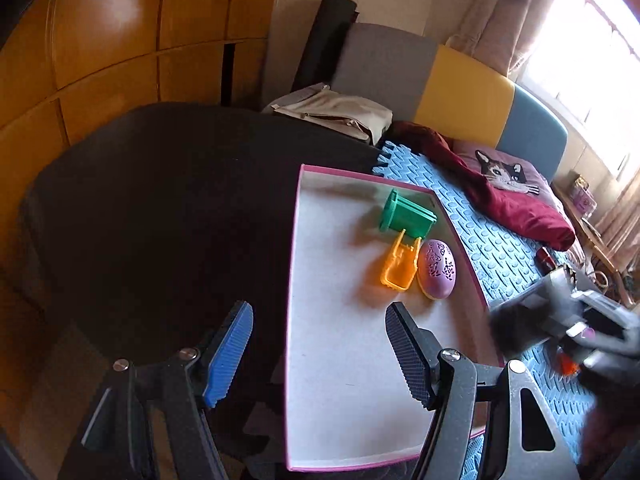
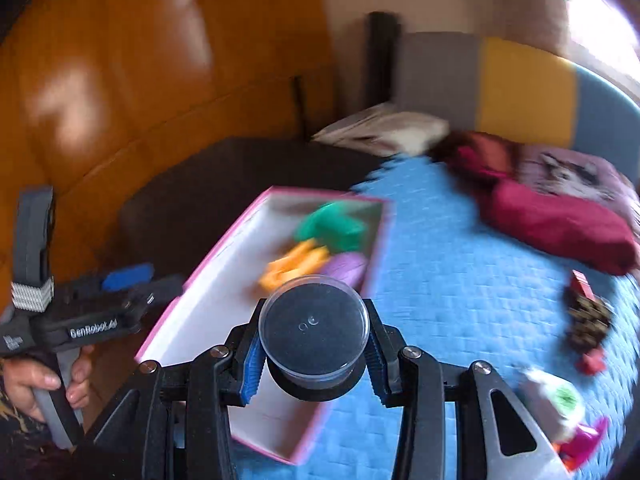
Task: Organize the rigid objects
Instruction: 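Carry the grey lidded cup to the white tray and release it with the right tool, then move both tools back toward the remaining toys on the mat, then grasp the white-green plug toy with the left tool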
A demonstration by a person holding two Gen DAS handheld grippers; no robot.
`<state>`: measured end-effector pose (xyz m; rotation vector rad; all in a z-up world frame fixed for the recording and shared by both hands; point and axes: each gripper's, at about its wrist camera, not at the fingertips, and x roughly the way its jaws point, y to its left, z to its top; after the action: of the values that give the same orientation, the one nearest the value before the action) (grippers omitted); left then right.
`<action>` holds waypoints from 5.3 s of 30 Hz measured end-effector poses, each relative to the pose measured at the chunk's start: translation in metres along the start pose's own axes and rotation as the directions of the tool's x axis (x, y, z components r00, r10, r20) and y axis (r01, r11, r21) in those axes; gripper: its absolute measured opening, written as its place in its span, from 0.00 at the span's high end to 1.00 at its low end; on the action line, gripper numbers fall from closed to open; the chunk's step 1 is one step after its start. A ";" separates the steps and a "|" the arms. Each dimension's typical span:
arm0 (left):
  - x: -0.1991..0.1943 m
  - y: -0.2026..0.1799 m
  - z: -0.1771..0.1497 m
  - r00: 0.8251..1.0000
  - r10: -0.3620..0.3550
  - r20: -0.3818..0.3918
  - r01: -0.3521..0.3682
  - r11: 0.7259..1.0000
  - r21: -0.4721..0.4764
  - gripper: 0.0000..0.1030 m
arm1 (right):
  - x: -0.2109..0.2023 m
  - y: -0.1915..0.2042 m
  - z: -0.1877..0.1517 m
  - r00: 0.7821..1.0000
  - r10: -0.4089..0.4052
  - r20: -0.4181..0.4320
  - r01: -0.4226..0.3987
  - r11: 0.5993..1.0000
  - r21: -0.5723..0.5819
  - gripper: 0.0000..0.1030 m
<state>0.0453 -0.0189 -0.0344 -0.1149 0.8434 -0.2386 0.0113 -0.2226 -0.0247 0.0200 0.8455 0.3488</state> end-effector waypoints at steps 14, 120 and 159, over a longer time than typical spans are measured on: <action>0.003 0.012 -0.003 1.000 -0.008 -0.004 0.008 1.000 -0.029 0.32 | 0.082 -0.014 0.009 0.984 -0.159 -0.080 0.161 0.987 0.013 0.58; 0.148 -0.330 0.020 0.796 -0.225 -0.561 0.375 0.912 0.167 0.14 | -0.147 -0.293 -0.142 0.893 -0.450 -0.012 0.252 0.478 0.841 0.33; 0.097 -0.271 -0.049 0.880 -0.356 -0.314 0.459 0.805 0.375 0.49 | -0.078 -0.255 -0.067 0.922 -0.381 -0.076 0.362 0.774 0.519 0.36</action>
<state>0.0260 -0.3057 -0.0843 0.1639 0.9694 -0.8657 -0.0102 -0.4952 -0.0517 0.3650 0.8687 -0.2696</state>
